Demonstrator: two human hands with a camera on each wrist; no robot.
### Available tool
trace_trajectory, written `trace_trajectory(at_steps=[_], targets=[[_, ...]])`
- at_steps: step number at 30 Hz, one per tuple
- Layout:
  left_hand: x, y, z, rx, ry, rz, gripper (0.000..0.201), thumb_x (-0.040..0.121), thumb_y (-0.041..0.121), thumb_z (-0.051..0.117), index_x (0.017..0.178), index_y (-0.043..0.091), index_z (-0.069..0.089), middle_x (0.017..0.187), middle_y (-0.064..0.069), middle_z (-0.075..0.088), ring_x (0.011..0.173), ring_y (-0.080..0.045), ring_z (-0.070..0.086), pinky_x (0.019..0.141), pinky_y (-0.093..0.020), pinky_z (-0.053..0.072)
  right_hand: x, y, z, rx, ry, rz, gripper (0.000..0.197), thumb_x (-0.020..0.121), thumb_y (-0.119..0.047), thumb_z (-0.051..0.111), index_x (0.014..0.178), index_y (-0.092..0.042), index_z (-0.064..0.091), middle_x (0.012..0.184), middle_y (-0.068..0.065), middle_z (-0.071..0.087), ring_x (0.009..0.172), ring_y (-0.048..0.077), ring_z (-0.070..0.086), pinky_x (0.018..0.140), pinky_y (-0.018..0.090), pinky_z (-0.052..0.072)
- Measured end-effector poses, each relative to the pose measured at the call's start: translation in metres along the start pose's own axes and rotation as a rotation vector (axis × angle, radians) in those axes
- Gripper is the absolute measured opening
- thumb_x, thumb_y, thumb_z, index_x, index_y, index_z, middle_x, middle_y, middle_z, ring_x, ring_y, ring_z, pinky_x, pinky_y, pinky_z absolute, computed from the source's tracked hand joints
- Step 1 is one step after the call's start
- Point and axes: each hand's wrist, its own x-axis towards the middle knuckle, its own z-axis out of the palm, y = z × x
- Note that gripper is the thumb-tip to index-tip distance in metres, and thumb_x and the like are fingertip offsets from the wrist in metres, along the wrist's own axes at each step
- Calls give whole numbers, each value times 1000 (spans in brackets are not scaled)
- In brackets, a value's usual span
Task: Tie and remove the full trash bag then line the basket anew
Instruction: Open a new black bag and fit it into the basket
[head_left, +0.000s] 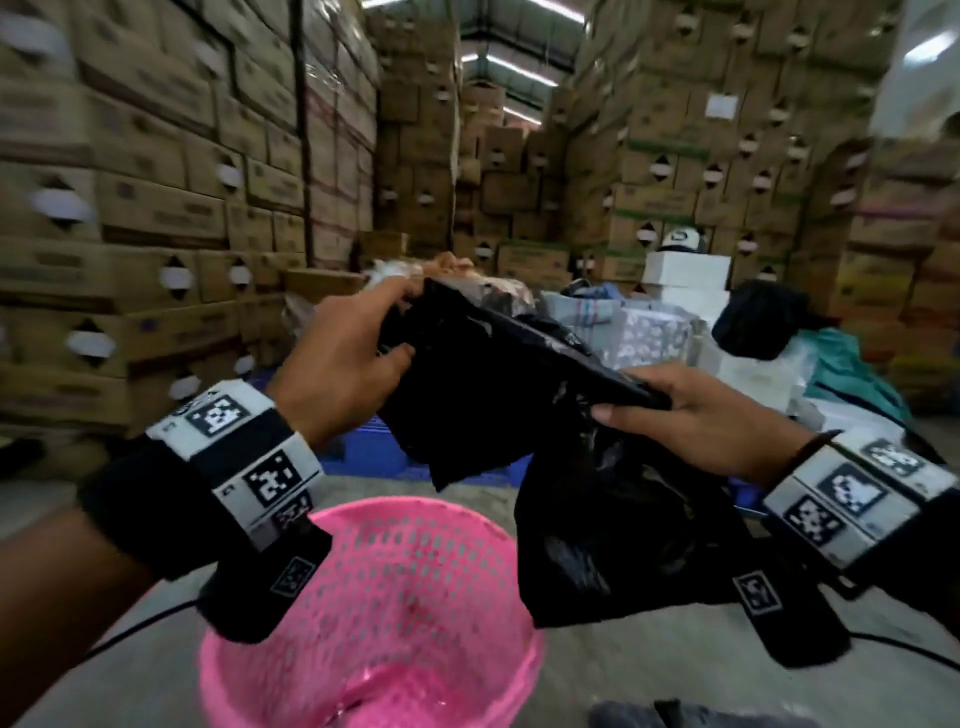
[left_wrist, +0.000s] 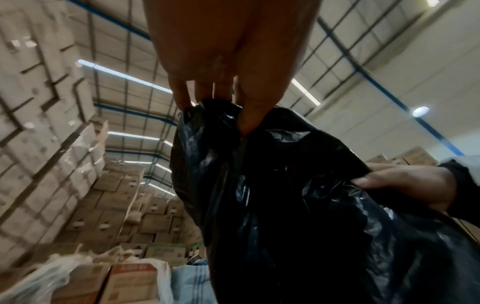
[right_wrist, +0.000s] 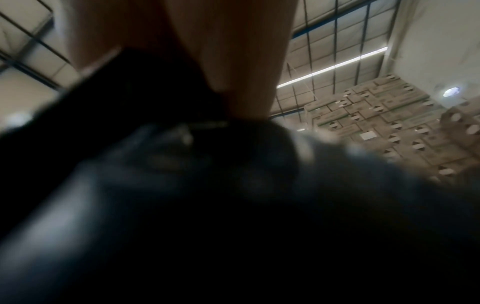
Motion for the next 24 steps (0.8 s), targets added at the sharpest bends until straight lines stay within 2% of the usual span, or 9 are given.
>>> trace_trajectory(at_steps=[2,4,6,8,11,13,17,22,24], targets=[[-6,-15,-13,-8,47,-41,35,76,-1,61,109,10,58,103,-14,69,98,-25,63,80,-32,45,8,-12,6,-14,16,-20,16,87,-17,59,89,-3,66,86,23,71,73,30,67,57,22,46],[-12,-28,-22,51,132,-102,40,77,11,61,116,13,53,112,-15,64,107,-30,57,89,-40,47,17,-15,12,-3,49,-24,19,87,-15,59,94,2,64,90,28,68,71,26,66,55,20,44],[-22,-35,-28,72,222,-218,57,79,28,62,130,17,41,131,-13,50,123,-31,44,103,-47,39,25,-15,18,66,90,31,22,89,-16,56,100,2,63,94,29,67,77,32,65,61,27,43],[-39,-34,-31,-120,222,-408,71,82,39,63,140,23,25,145,1,35,131,-19,33,107,-39,32,34,-14,25,145,117,74,24,90,-20,55,103,-1,62,96,26,68,83,38,65,64,30,42],[-60,-34,-25,-483,101,-572,70,80,37,64,138,27,26,118,25,45,107,5,49,91,-22,41,39,-14,39,99,113,-23,22,87,-18,60,98,1,62,95,27,67,83,32,65,62,30,46],[-63,-43,-20,-627,66,-614,48,84,26,62,126,24,39,102,24,52,82,15,58,73,-14,51,36,-20,52,-14,51,-156,19,84,-16,63,98,-4,63,93,15,70,80,17,65,64,23,49],[-56,-48,-14,-864,-9,-738,33,83,17,63,111,23,49,110,-7,65,88,-18,68,77,-35,53,33,-16,75,-283,42,-371,12,82,-11,68,90,-8,60,84,3,63,73,8,56,60,28,43],[-52,-39,0,-965,-183,-706,74,59,37,77,125,32,46,115,3,63,97,-16,67,80,-35,51,41,-14,94,-259,10,-569,19,78,6,62,76,-10,52,80,1,53,75,18,53,62,35,41],[-52,-35,9,-794,-242,-640,54,66,30,78,115,22,56,111,3,65,101,-15,65,87,-38,54,41,-16,100,-224,-68,-552,11,82,0,63,81,-9,56,90,3,56,84,21,56,69,35,44]])
